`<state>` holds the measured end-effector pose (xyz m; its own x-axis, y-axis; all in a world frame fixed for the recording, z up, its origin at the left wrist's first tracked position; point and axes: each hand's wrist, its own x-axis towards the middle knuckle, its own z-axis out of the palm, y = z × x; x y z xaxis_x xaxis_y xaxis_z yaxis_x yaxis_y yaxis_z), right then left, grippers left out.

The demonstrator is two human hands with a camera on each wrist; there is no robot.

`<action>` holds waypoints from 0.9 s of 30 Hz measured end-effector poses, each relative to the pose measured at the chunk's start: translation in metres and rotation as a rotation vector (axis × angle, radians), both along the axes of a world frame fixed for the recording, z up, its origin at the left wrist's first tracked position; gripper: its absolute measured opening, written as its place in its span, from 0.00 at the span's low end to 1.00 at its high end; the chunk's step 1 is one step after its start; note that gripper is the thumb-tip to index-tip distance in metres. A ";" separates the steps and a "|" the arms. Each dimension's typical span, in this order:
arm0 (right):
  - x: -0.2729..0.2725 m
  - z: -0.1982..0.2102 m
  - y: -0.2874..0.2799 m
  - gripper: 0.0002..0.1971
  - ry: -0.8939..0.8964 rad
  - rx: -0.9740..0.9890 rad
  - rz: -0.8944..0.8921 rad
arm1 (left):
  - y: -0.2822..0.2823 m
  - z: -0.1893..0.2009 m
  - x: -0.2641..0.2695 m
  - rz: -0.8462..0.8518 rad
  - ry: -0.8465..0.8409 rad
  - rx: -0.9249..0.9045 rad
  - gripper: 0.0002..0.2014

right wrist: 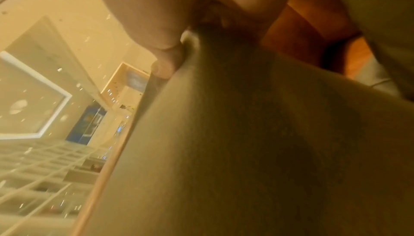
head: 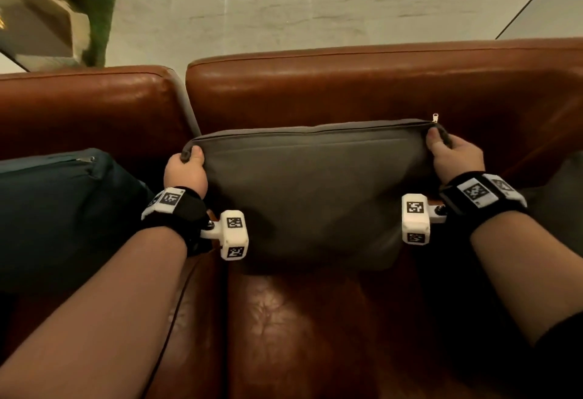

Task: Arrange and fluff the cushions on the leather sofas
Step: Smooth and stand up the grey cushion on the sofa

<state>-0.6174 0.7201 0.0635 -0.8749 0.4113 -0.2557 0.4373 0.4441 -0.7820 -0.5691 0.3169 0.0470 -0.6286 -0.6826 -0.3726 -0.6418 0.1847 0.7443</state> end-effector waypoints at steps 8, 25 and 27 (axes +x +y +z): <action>0.000 0.064 -0.038 0.20 0.284 0.466 0.476 | 0.052 0.053 -0.002 -0.673 0.207 -0.653 0.28; -0.008 0.061 -0.086 0.20 -0.004 0.643 0.787 | 0.120 0.052 -0.039 -0.953 -0.110 -0.578 0.04; -0.010 0.061 -0.073 0.20 0.001 0.711 0.827 | 0.114 0.049 -0.037 -0.931 -0.097 -0.585 0.05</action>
